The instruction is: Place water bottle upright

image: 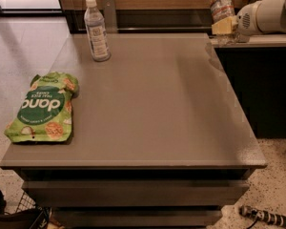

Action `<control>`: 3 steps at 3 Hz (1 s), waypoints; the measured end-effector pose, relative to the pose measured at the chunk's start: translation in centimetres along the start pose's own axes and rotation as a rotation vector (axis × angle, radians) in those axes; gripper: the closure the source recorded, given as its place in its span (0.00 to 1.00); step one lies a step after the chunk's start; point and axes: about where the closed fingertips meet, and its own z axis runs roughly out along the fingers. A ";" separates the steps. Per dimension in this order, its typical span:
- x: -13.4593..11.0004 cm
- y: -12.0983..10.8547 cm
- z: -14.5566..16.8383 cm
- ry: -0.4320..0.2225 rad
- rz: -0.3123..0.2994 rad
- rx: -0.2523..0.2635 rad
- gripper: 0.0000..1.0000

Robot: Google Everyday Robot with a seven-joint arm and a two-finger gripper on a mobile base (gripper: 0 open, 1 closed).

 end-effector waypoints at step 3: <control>-3.1 2.2 -1.2 -0.369 -0.293 -0.345 1.00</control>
Offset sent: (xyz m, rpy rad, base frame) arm -0.0011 0.0101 0.0435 -0.0093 -0.4982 0.5599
